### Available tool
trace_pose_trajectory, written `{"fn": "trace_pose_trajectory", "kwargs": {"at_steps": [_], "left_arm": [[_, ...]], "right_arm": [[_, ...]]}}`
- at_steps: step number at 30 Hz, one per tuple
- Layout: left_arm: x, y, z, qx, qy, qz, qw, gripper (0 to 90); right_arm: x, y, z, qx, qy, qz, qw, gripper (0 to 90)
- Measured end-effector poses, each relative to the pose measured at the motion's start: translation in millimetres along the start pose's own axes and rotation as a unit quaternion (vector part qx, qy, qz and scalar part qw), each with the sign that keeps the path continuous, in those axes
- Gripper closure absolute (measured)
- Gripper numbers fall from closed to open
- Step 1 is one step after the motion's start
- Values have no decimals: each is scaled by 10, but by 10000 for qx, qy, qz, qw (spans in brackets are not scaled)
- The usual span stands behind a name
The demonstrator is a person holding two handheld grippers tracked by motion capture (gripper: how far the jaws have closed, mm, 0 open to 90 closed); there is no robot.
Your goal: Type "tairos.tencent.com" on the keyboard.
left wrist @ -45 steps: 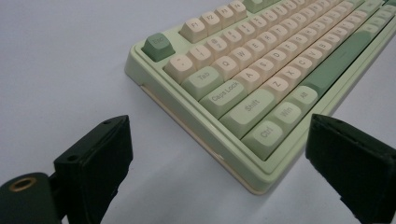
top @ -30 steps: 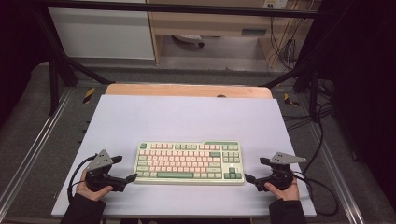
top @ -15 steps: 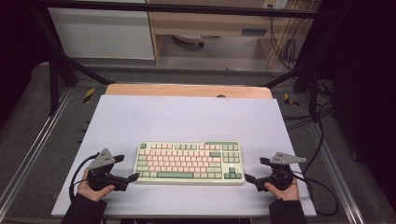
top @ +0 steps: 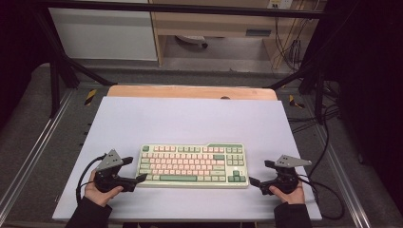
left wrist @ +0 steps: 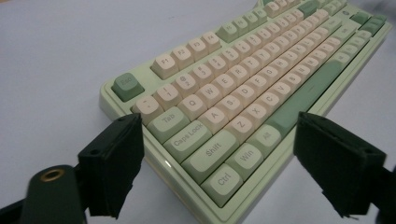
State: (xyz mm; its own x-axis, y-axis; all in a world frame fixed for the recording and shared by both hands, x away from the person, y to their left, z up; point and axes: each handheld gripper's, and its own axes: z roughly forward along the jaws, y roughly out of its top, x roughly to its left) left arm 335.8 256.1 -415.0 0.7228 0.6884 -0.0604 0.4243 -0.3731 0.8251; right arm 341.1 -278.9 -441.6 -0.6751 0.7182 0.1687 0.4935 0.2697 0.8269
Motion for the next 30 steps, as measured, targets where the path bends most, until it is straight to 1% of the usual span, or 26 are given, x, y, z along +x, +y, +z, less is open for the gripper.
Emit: {"fn": "trace_pose_trajectory", "kwargs": {"at_steps": [2, 4, 7, 8, 9, 11, 12, 13, 14, 17, 22, 24, 25, 26, 29, 30], "left_arm": [[-22, 24, 18, 47, 25, 36, 10000, 181], [-51, 65, 45, 68, 19, 15, 10000, 222], [-76, 95, 67, 90, 58, 25, 9999, 243], [-92, 113, 81, 128, 63, 46, 9999, 298], [-103, 123, 92, 129, 70, 56, 9999, 312], [-127, 148, 119, 129, 41, 46, 9999, 352], [-137, 159, 130, 119, 12, 37, 9999, 352], [-151, 174, 143, 111, 29, 36, 9999, 399], [-156, 184, 150, 122, 20, 37, 9999, 399], [-190, 238, 204, 88, 5, -55, 9999, 465], [-229, 304, 269, 100, -53, -55, 9999, 539], [-244, 333, 299, 89, -79, -67, 9999, 552], [-254, 350, 321, 93, -89, -71, 9999, 574], [-262, 364, 339, 111, -100, -55, 9999, 609], [-292, 400, 390, 147, -127, -14, 9998, 653], [-304, 413, 406, 162, -131, 12, 9998, 653]], "right_arm": [[1, 0, 3, 16, 5, 7, 10000, 8], [3, -3, 11, 33, -1, 3, 10000, 8], [5, -1, 8, 35, -2, 20, 10000, 8], [6, -2, 6, 32, -7, 23, 10000, 8], [5, -2, 6, 38, -9, 20, 10000, 8], [7, -2, 6, 35, -8, 19, 10000, 8], [7, -2, 6, 35, -8, 19, 10000, 8], [4, -1, 3, 27, -11, 10, 10000, 8], [4, -1, 3, 27, -11, 10, 10000, 8], [6, -1, 4, 35, -11, 17, 10000, 8], [4, -2, 1, 30, -11, 1, 10000, 8], [3, -2, 0, 32, -15, 2, 10000, 8], [4, -2, 1, 34, -12, 3, 10000, 8], [7, -2, 4, 38, -9, 10, 10000, 8], [6, -2, 6, 38, -3, -1, 10000, 8], [6, -2, 6, 38, -3, -1, 10000, 8]]}}
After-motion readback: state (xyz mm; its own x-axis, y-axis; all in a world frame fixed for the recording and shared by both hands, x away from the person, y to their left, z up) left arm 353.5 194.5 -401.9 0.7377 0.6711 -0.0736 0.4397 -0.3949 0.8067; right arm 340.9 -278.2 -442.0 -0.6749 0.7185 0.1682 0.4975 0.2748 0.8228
